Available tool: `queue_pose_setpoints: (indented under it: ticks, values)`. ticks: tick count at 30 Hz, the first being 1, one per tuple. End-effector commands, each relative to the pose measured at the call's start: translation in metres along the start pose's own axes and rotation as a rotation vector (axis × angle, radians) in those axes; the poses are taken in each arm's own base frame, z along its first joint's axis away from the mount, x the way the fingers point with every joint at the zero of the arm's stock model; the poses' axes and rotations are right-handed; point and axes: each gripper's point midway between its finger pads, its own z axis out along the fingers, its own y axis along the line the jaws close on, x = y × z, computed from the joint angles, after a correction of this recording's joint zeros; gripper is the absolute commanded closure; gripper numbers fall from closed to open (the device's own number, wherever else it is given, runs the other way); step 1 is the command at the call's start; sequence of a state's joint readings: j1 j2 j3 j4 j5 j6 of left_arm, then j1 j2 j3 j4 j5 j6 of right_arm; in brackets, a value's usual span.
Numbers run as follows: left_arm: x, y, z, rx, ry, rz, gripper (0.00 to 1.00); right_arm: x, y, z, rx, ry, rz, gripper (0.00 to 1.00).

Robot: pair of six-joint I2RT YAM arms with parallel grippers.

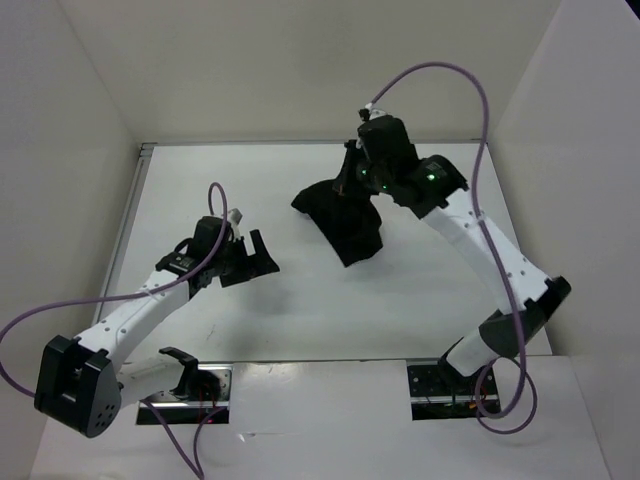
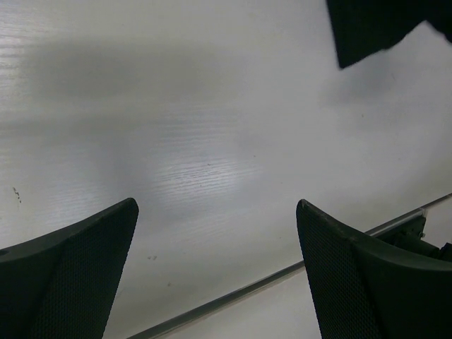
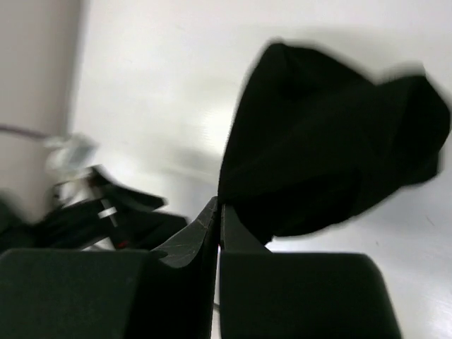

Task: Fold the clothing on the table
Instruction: Move the skirt to the center of the board

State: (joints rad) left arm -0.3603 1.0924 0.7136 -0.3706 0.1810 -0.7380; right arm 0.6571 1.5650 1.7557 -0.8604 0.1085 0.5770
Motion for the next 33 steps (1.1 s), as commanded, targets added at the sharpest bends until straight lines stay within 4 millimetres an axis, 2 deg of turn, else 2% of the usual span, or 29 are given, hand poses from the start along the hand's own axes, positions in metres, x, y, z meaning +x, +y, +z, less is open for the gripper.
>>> queue_pose_setpoints:
  ticks: [1,3,7,10,11,12,13,14,15,16,17,18,20,24,26,28,30,31,32,33]
  values:
    - [-0.008,-0.010,0.004,0.035,-0.008,0.002,0.01,-0.014,0.019,-0.062,-0.073,-0.029,-0.068,1.00]
    - [-0.011,-0.011,0.007,0.033,-0.006,0.002,0.01,-0.031,0.030,-0.095,-0.132,-0.099,-0.064,1.00]
    - [-0.010,-0.012,0.009,0.041,0.001,0.002,0.01,-0.054,0.022,-0.119,-0.092,-0.218,-0.003,1.00]
    - [-0.012,-0.013,0.010,0.040,0.002,0.001,0.01,-0.060,-0.005,-0.102,-0.001,-0.236,0.026,1.00]
    - [-0.009,-0.012,0.012,0.041,0.015,0.008,0.01,-0.060,-0.018,-0.092,0.039,-0.224,0.038,1.00]
    - [-0.009,-0.012,0.012,0.041,0.016,0.008,0.01,-0.059,-0.043,-0.070,0.097,-0.187,0.069,1.00]
    - [-0.012,-0.015,0.011,0.047,0.008,0.010,0.01,-0.057,-0.059,-0.059,0.135,-0.165,0.087,0.95]
    - [-0.012,-0.015,0.011,0.047,0.008,0.010,0.01,-0.058,-0.074,-0.048,0.170,-0.161,0.105,0.85]
    - [-0.012,-0.015,0.011,0.047,0.008,0.010,0.01,-0.044,-0.096,-0.030,0.226,-0.115,0.120,0.70]
    - [-0.010,-0.013,0.011,0.039,0.018,0.008,0.01,-0.048,-0.122,-0.019,0.275,-0.122,0.143,0.51]
    - [-0.013,-0.014,0.009,0.037,0.003,0.010,0.01,-0.034,-0.141,-0.010,0.320,-0.082,0.157,0.45]
    - [-0.011,-0.012,0.009,0.032,0.010,0.008,0.01,-0.034,-0.155,-0.005,0.359,-0.081,0.171,0.41]
    - [-0.011,-0.011,0.003,0.030,-0.008,0.011,0.01,-0.033,-0.173,-0.008,0.432,-0.093,0.178,0.39]
    - [-0.002,-0.004,0.002,0.023,0.001,0.008,0.01,-0.032,-0.162,-0.019,0.370,-0.090,0.151,0.37]
    - [0.001,-0.007,0.002,0.047,0.008,0.010,0.01,-0.017,-0.162,-0.022,0.360,-0.040,0.152,0.37]
    - [0.003,-0.014,0.001,0.089,0.011,0.017,0.11,-0.008,-0.159,-0.027,0.337,-0.020,0.154,0.37]
    - [0.006,-0.018,0.000,0.122,0.016,0.022,0.26,0.015,-0.164,-0.030,0.342,0.040,0.157,0.37]
    - [0.013,-0.018,-0.001,0.127,0.028,0.032,0.44,0.023,-0.165,-0.029,0.338,0.059,0.158,0.37]
    - [0.015,-0.023,0.000,0.141,0.031,0.046,0.47,0.044,-0.175,-0.024,0.367,0.116,0.160,0.37]
    - [0.021,-0.020,0.001,0.142,0.049,0.043,0.47,0.050,-0.179,-0.025,0.383,0.125,0.158,0.37]
